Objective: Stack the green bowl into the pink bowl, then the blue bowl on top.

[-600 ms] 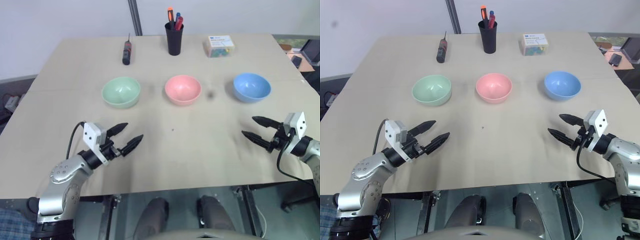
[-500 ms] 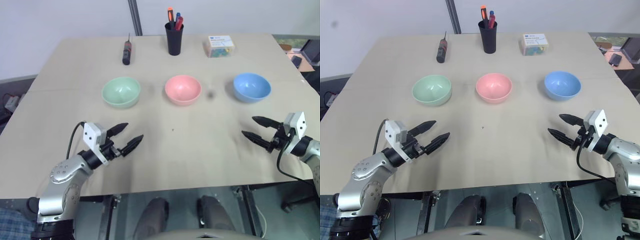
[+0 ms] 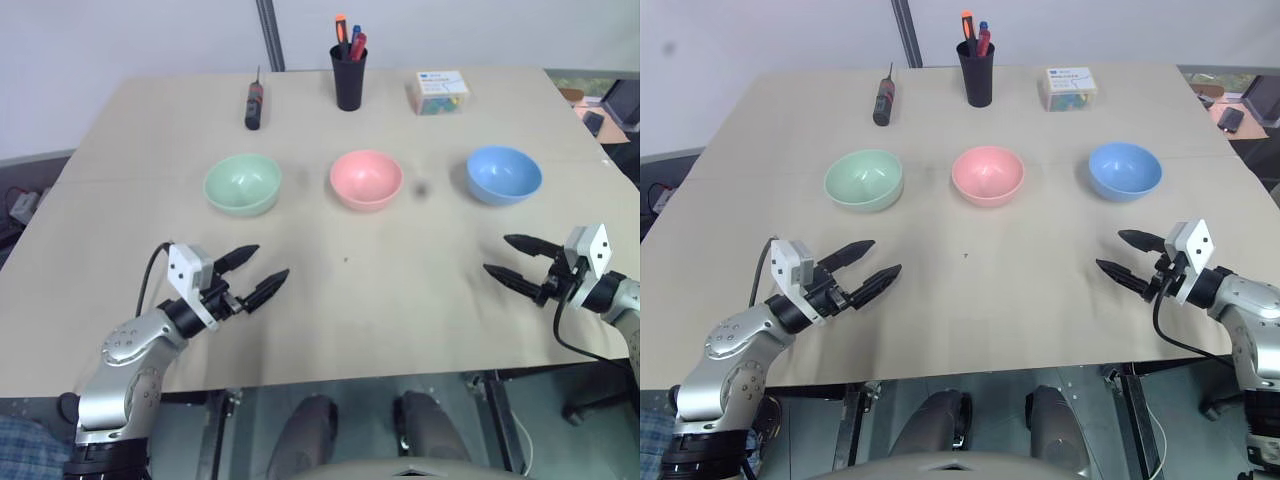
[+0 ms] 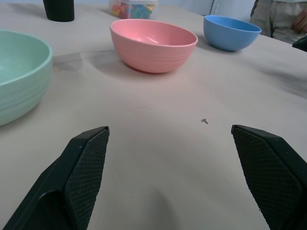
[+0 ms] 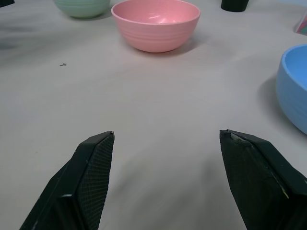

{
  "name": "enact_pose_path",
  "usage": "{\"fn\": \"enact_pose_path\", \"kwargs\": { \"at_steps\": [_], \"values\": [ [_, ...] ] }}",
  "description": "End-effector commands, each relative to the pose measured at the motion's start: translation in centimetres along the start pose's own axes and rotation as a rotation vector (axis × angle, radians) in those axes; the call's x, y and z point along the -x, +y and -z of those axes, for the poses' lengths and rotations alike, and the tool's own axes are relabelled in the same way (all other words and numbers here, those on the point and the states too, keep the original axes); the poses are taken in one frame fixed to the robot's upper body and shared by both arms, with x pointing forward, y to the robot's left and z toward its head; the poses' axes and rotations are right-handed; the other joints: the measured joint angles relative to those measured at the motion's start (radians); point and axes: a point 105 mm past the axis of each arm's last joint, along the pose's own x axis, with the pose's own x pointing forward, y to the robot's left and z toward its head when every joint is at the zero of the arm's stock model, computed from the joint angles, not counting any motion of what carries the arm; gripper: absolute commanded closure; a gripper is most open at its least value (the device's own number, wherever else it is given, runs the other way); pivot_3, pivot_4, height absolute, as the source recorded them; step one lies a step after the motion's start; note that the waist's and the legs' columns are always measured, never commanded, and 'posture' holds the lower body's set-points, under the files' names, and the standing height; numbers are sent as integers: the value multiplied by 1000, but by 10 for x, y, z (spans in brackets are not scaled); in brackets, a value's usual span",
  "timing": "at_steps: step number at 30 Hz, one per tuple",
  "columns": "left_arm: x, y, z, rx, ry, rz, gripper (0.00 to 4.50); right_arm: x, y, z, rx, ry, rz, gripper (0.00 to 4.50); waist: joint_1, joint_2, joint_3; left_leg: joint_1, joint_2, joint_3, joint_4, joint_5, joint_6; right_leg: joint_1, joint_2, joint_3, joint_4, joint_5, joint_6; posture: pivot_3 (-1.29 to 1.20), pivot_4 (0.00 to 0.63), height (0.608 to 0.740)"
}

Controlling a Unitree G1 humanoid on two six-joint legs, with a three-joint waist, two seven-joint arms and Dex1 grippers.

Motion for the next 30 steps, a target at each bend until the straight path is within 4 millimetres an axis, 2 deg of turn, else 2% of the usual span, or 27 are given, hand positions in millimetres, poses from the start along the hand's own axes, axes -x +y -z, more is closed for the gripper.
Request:
{"fn": "enact_pose_path", "kwargs": {
  "at_steps": [1, 7, 13, 20, 23, 30],
  "values": [
    [1, -3, -13, -48, -48, 17, 179, 1, 3, -9, 45, -19, -16, 806, 0, 0, 0, 0, 0, 0, 0, 0, 0, 0, 0, 0, 0, 0, 0, 0, 150, 740],
    [0, -5, -14, -53, -63, 19, 179, -3, 6, -13, 50, -26, -37, 806, 0, 0, 0, 0, 0, 0, 0, 0, 0, 0, 0, 0, 0, 0, 0, 0, 150, 740],
    [-2, -8, -25, -58, -159, 30, 179, -24, 3, -28, 77, 18, -6, 806, -2, 0, 0, 0, 0, 0, 0, 0, 0, 0, 0, 0, 0, 0, 0, 0, 150, 740],
    [-4, -15, -33, -13, -239, 56, 179, -73, 20, -66, 299, 16, -133, 806, -4, 0, 0, 0, 0, 0, 0, 0, 0, 0, 0, 0, 0, 0, 0, 0, 150, 740],
    [-4, -14, -38, -14, -279, 35, 179, -109, 25, -87, 409, 15, -193, 806, -10, 0, 0, 0, 0, 1, 0, 1, -2, 0, 0, 0, 0, 0, 0, 0, 150, 740],
    [-2, -17, -36, -8, -291, 14, 179, -167, 43, -104, 595, 54, -331, 806, -7, 0, 0, -2, 0, -1, 0, 2, -4, -1, 0, -1, -2, 0, 0, 0, 150, 740]
  ]
}}
